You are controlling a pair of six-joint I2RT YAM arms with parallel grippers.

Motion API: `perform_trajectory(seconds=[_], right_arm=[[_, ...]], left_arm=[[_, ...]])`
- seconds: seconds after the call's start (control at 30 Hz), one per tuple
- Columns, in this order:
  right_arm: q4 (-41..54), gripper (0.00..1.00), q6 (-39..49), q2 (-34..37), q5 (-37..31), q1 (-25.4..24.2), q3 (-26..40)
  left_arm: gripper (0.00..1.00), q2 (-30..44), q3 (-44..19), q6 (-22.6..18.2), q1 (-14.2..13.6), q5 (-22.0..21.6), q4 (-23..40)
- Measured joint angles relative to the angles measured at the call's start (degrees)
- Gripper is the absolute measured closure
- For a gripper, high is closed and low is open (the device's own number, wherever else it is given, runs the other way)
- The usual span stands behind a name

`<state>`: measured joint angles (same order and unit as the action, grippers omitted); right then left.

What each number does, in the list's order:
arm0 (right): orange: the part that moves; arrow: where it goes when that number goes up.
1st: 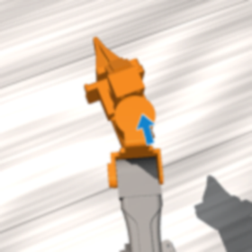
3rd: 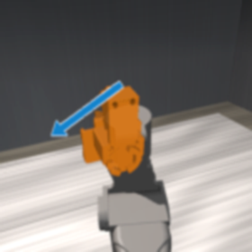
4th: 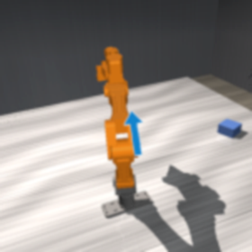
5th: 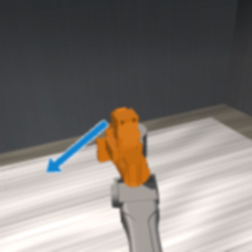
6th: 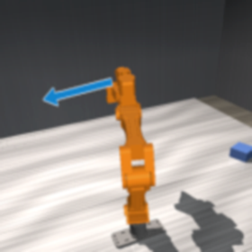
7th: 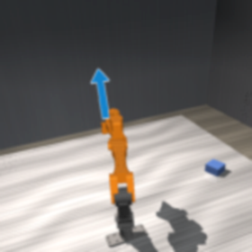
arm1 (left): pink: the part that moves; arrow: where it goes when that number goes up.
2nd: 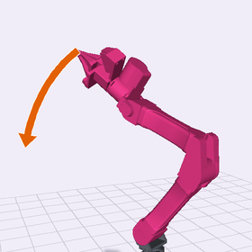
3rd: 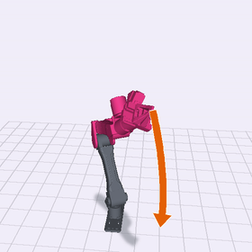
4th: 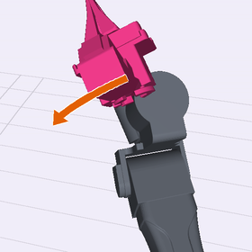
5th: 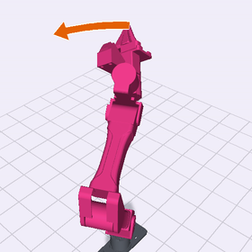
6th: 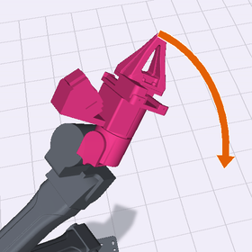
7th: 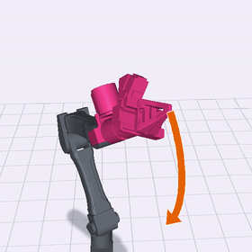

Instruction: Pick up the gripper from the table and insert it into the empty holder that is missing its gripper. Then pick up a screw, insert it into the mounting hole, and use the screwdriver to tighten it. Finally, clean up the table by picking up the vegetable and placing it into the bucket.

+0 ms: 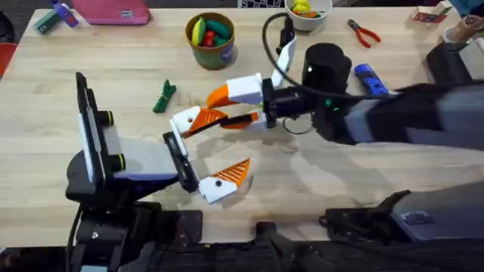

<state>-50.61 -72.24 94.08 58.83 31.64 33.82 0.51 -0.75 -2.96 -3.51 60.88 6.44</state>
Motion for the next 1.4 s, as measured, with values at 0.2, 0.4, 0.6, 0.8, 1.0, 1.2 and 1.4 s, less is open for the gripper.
perform_trajectory(seconds=[0.2,0.4,0.6,0.8,1.0,1.2,1.4], right_arm=[[38.7,0.039,14.8,-17.6,-3.2,-6.2,0.8],[74.3,0.038,33.3,-29.7,-8.9,-13.0,12.6],[99.2,0.034,48.3,-28.3,-17.5,-15.0,27.7],[114.5,0.036,56.4,-19.6,-29.8,-14.3,40.3],[122.5,0.035,59.2,-8.7,-42.6,-10.3,52.9],[124.8,0.110,60.2,3.6,-51.0,-7.5,65.4],[124.8,0.181,60.3,12.9,-55.2,-7.0,69.3]], left_arm=[[0.013,0.0,0.0,0.0,0.0,0.0,0.0],[0.013,0.0,0.0,0.0,0.0,0.0,0.0],[0.013,0.0,0.0,0.0,0.0,0.0,0.0],[0.013,0.0,0.0,0.0,0.0,0.0,0.0],[0.013,0.0,0.0,0.0,0.0,0.0,0.0],[0.013,0.0,0.0,0.0,0.0,0.0,0.0],[0.013,0.0,0.0,0.0,0.0,0.0,0.0]])
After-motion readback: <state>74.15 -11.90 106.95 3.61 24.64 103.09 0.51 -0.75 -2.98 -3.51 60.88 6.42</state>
